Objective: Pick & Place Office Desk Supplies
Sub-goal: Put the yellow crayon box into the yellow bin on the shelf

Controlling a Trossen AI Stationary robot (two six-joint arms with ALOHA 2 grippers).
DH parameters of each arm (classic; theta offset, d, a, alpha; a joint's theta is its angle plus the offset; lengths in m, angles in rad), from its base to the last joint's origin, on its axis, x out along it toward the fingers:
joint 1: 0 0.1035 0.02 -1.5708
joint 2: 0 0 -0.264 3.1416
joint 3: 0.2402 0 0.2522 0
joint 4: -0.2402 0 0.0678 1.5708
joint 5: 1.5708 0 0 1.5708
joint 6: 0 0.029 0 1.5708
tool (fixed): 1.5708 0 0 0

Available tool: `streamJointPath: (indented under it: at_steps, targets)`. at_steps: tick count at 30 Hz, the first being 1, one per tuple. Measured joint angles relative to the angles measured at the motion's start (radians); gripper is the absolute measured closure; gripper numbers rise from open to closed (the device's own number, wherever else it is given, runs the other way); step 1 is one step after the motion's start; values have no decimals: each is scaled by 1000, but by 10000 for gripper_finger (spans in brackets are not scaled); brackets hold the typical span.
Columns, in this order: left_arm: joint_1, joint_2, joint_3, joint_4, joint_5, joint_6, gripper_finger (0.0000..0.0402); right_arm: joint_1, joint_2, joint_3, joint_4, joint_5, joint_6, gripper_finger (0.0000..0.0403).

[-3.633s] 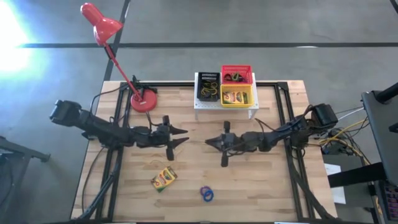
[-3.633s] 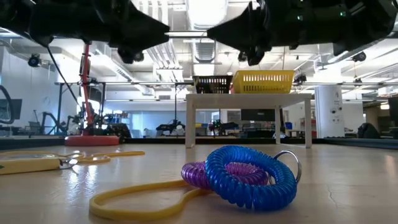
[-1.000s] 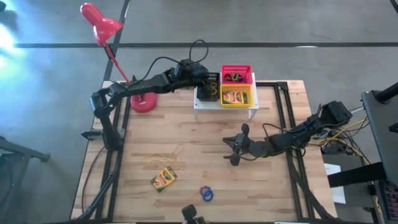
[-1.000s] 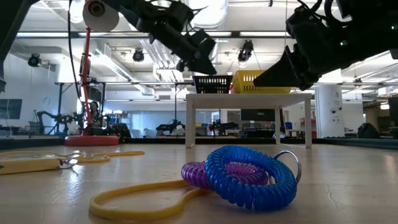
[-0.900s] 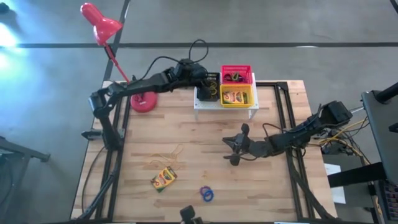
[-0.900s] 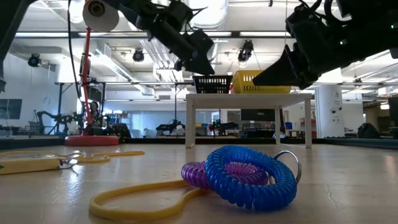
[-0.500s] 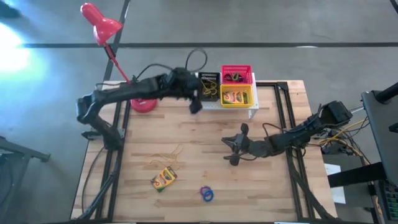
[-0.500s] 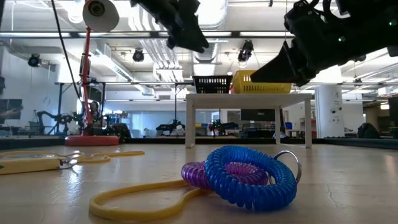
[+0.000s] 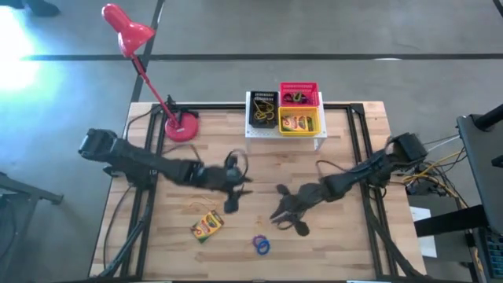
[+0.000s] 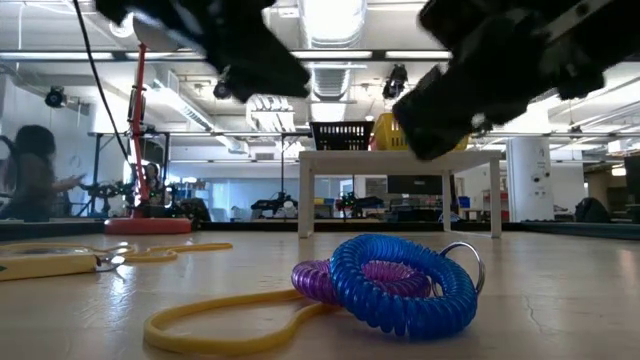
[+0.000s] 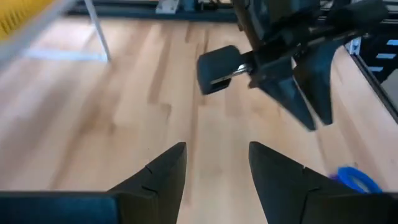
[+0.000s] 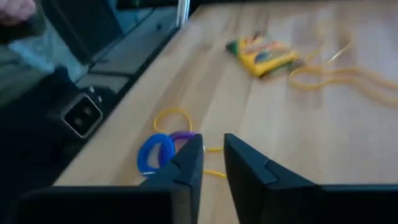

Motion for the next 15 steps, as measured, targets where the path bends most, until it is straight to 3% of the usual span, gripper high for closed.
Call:
streamJointPath:
  at_steps: [6,10,15]
  targets:
    - [-159,-5,-115,-18,-194,-260,225,-24,144,197,-225,-5,-84,269]
    - [-242,-34,-127,-262,-162,-559,225,-60,189,341,-484,10,-103,246]
    - [-415,-70,-127,-558,-112,-990,225,-72,205,450,-657,153,-161,247]
